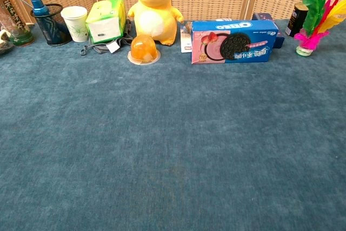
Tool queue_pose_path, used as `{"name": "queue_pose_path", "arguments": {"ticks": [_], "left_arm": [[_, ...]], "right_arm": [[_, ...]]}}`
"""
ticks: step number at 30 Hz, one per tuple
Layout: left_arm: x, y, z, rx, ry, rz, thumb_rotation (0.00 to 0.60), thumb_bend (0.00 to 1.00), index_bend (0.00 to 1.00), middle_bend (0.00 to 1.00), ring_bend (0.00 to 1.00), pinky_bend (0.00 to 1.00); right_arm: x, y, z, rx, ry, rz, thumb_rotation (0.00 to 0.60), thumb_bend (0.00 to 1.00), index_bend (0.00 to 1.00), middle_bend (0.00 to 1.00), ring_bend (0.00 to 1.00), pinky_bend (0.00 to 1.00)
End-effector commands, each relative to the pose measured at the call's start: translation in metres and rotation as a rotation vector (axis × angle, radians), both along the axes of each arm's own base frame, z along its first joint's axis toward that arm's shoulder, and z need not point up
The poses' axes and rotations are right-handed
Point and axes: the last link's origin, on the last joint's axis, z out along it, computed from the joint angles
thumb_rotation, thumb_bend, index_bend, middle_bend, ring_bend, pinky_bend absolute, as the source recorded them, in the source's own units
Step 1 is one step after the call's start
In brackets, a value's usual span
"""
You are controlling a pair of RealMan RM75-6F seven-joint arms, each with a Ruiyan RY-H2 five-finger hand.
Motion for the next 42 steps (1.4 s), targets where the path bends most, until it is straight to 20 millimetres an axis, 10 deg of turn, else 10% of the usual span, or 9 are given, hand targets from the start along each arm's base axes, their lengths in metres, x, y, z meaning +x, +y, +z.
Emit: {"name": "queue_pose_path", "arguments": {"ticks": [1, 13, 21, 31, 42], "left_arm": [[0.000, 0.000, -0.001, -0.002, 0.003, -0.001, 0.531, 0.40, 0.00, 0.00, 0.00, 0.00], [0.001, -0.001, 0.000, 0.007, 0.009, -0.004, 0.532, 0.40, 0.00, 0.00, 0.00, 0.00], [-0.002, 0.001, 0.003, 0.018, 0.006, 0.010, 0.532, 0.40, 0.00, 0.00, 0.00, 0.00], [-0.005, 0.005, 0.004, 0.016, 0.003, 0.020, 0.529, 0.40, 0.00, 0.00, 0.00, 0.00], [-0.006, 0.006, 0.005, 0.013, 0.000, 0.023, 0.531, 0.40, 0.00, 0.00, 0.00, 0.00]], "right_arm": [[0.001, 0.000, 0.001, -0.001, -0.005, 0.002, 0.000, 0.00, 0.00, 0.00, 0.00, 0.00], [0.048, -0.037, -0.037, 0.179, 0.112, 0.213, 0.003, 0.01, 0.00, 0.00, 0.00, 0.00], [0.097, -0.072, -0.092, 0.269, 0.316, 0.344, 0.423, 0.38, 0.00, 0.00, 0.00, 0.00], [0.139, -0.100, -0.149, 0.376, 0.387, 0.480, 0.527, 0.47, 0.00, 0.00, 0.00, 0.04], [0.182, -0.087, -0.189, 0.631, 0.279, 0.666, 0.600, 0.70, 0.00, 0.00, 0.00, 0.20]]}}
